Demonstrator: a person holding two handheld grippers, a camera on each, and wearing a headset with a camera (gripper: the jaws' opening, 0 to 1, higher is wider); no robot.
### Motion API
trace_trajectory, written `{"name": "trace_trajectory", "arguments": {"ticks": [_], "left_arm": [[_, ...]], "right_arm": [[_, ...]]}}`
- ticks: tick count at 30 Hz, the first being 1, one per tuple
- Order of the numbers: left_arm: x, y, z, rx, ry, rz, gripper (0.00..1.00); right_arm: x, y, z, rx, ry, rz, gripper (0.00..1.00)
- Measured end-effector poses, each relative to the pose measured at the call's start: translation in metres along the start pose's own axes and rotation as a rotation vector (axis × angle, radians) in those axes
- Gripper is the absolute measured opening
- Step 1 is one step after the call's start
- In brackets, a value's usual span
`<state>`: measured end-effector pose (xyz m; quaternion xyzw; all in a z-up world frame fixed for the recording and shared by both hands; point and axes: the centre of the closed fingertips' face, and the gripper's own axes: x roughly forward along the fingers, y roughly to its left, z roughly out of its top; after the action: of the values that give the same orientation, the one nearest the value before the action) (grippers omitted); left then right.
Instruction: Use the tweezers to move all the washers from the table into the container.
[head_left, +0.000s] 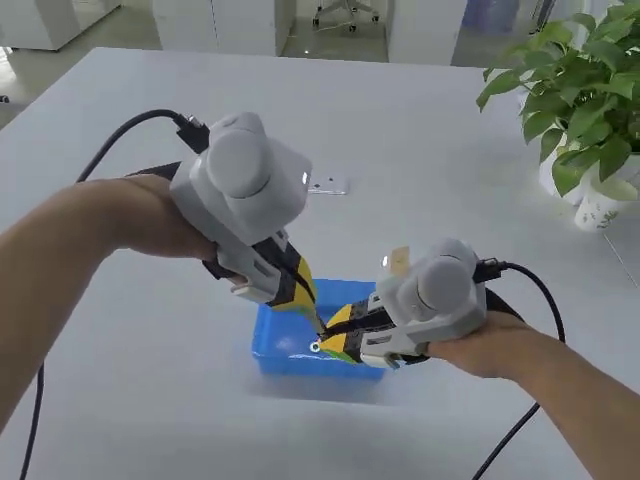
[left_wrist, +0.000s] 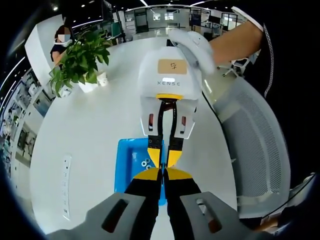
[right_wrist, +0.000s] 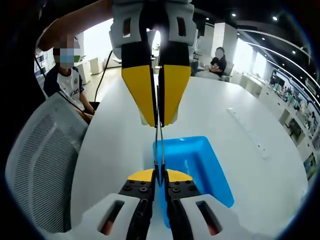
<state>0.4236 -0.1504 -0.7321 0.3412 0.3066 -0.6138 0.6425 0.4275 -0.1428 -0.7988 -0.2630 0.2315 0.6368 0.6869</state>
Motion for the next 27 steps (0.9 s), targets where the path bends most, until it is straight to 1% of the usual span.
{"name": "trace_trajectory", "arguments": {"ticks": [4,9,13,15,18,20,22,27], "left_arm": [[0.002,-0.008,0.0,-0.002,-0.015,-0.003,0.06],[0.005,-0.019,-0.004,-0.01,-0.021,-0.009,0.06],[0.009,-0.029,-0.007,0.0,-0.027,-0.015,0.06],[0.011,-0.032,-0.008,0.0,-0.029,-0.016,0.06],[0.014,-0.038,-0.011,0.002,-0.028,-0.019,0.06],[0.016,-0.039,-0.012,0.002,-0.028,-0.021,0.06],[0.019,-0.04,-0.015,0.004,-0.026,-0.022,0.06],[0.027,-0.047,-0.02,0.029,-0.007,-0.035,0.06]], "right_arm": [[-0.002,0.008,-0.003,-0.007,0.015,0.007,0.08],[-0.004,0.02,-0.008,-0.016,0.034,0.016,0.08],[-0.004,0.029,-0.013,-0.036,0.054,0.022,0.07],[-0.004,0.032,-0.016,-0.041,0.061,0.023,0.07],[-0.004,0.037,-0.02,-0.047,0.073,0.027,0.07],[-0.004,0.039,-0.022,-0.05,0.078,0.029,0.06],[-0.005,0.041,-0.024,-0.069,0.092,0.027,0.06],[-0.005,0.045,-0.031,-0.096,0.123,0.037,0.06]]}}
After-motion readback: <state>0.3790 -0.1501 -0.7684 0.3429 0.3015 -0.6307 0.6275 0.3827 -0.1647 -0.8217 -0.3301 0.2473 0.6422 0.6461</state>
